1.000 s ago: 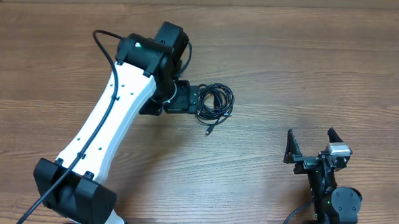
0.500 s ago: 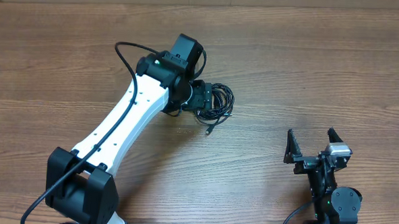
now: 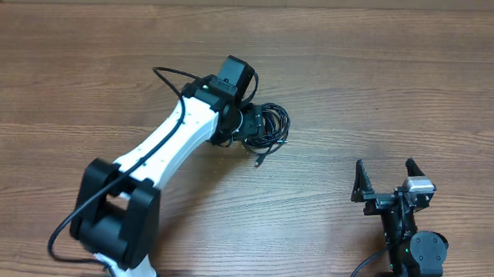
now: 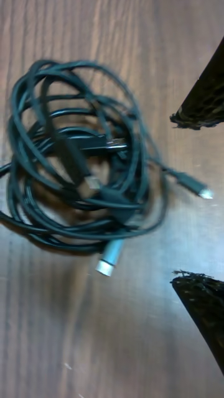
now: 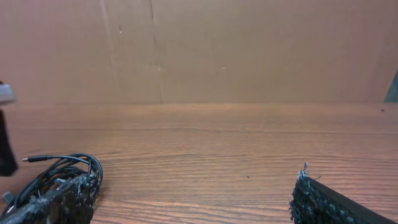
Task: Untangle cables
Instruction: 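Lower the left gripper and close it on the cable coil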
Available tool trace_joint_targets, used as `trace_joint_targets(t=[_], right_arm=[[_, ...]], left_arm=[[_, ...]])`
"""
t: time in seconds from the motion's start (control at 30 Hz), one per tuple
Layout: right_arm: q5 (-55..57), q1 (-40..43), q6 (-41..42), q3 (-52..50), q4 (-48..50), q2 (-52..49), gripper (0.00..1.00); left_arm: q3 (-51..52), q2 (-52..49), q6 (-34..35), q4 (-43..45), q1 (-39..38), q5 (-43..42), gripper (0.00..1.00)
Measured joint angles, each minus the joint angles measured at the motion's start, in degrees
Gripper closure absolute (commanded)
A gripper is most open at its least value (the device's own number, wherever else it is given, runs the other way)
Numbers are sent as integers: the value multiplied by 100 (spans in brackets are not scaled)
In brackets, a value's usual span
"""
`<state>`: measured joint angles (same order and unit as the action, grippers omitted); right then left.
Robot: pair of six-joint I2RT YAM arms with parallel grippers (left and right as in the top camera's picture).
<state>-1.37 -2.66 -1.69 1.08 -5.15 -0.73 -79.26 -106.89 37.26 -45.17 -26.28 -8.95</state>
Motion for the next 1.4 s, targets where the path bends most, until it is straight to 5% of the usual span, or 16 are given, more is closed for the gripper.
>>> trace_joint_targets(t=[0.23,0.57,1.1,1.4], right_arm=[[13,0,0,0,2,0,0],[11,0,0,0,0,0,0],[13,0,0,0,0,0,0],[11,2,-2,0,0,0,0]], left_arm=[[31,-382,-332,468,0,35,30],[33,-380,-584,623,0,367,53],[33,-404,-610,621,-149,31,53],[-614,-468,-793,-970,-133,-192,60]])
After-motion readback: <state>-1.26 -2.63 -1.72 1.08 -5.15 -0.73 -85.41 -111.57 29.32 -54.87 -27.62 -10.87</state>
